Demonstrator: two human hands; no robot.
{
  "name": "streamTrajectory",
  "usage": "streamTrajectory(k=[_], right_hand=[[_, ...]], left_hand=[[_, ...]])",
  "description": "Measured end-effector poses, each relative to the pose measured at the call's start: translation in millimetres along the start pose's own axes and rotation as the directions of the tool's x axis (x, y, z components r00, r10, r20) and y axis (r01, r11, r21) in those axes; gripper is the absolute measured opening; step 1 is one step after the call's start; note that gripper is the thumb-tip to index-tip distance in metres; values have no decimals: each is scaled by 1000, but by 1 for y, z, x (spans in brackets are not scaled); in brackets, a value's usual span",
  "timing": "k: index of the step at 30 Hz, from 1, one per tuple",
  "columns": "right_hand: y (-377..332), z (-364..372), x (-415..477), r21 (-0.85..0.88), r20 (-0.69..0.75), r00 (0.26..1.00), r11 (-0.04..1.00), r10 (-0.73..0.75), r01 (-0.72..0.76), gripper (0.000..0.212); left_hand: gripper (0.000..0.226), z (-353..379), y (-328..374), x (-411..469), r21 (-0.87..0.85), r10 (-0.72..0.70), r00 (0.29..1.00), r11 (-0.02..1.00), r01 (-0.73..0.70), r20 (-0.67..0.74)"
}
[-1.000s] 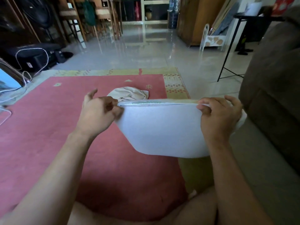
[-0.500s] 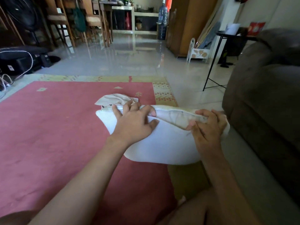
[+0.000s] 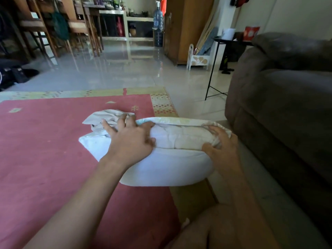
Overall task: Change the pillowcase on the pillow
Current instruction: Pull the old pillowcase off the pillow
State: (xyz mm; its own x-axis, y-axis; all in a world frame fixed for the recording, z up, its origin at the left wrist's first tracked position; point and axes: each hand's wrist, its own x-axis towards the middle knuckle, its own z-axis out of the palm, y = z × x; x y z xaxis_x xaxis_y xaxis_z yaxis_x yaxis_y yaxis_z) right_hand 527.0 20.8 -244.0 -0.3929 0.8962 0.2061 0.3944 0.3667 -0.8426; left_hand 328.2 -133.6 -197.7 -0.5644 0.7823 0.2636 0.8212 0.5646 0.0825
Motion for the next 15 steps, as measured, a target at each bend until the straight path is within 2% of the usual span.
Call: streamTrajectory(k=[2,4,7,9,12,15], right_hand=[[-2,-1,0,30,38,999,999,-20,19,71],[-6,4,-1,44,60,996,997,-62,60,66],[-8,13,-4,313,-12,993,943,-114,112,48],[-4,16,-4,419,-53,997,905,-56,73,44],[4,14,0,418,-113,993,908,28,22,33],[11,10,4,380,-136,991,924,-2,54,30]], left_hand=[[52,4,18,1,-56,101,993,993,-105,-58],[59,12,41,-1,-156,206,978,966,-208,-28],[65,24,69,2,-146,303,953,942,-303,-19],[55,27,73,11,-188,272,959,941,-283,-85],[31,25,73,24,-304,215,960,916,-262,-179],[15,30,64,35,-340,254,909,866,-366,-331]])
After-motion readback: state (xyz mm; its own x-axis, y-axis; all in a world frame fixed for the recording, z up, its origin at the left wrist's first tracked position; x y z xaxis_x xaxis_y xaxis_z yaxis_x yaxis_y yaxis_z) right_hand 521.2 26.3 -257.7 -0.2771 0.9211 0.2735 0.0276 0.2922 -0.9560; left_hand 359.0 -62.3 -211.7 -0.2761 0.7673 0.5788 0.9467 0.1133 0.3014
